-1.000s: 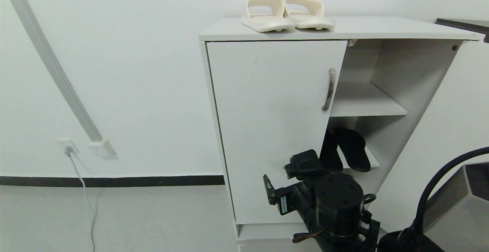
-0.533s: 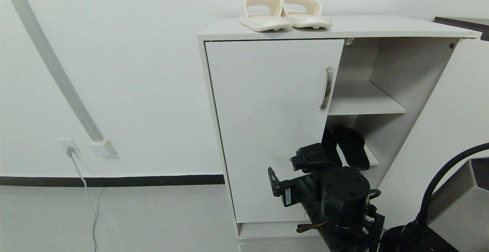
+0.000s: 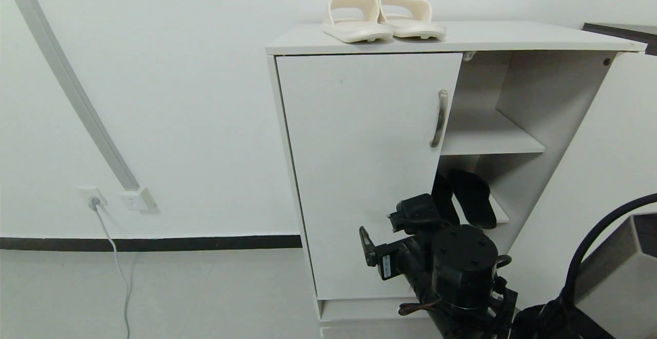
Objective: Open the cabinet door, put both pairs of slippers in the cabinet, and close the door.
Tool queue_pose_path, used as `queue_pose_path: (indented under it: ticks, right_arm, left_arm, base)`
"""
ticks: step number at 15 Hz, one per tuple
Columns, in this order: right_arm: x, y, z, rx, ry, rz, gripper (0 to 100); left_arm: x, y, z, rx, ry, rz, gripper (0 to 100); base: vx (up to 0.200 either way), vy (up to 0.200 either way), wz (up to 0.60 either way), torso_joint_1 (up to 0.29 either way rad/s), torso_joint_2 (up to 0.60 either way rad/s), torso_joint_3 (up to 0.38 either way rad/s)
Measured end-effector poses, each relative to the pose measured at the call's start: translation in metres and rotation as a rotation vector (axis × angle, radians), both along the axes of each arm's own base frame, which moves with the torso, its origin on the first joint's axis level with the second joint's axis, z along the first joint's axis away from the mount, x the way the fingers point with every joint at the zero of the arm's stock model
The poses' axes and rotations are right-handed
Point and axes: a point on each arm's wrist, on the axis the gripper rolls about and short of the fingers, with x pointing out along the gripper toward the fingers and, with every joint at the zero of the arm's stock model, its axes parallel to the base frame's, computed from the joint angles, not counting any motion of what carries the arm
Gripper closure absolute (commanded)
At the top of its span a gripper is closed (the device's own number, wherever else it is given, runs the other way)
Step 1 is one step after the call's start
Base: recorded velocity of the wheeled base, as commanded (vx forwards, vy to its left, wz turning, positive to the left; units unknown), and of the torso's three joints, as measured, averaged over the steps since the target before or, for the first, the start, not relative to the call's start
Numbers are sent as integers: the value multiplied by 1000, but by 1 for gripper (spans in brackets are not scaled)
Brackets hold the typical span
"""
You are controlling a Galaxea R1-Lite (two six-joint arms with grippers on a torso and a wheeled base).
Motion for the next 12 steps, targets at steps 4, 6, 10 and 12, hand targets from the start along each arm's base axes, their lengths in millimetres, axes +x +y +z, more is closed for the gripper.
queue_pose_path:
  ticks: [4,6,10,12]
  right_arm:
    - [0,0,1,2,-3,-2,0]
    - [-1,1,1,2,-3,2,0]
    - [-1,0,1,-1,-1,1,0]
    - [-1,0,1,-1,-2,-1,0]
  left_arm:
    - [0,0,0,0,0,0,100]
    - [0,0,0,0,-1,0,100]
    - [0,0,0,0,0,0,100]
    - [0,0,0,0,0,0,100]
  base:
    - [0,0,0,28,-299,-277]
    - [0,0,0,61,-437,-347]
    - [0,0,0,107,-453,-351]
    - [0,0,0,139,-466,-329]
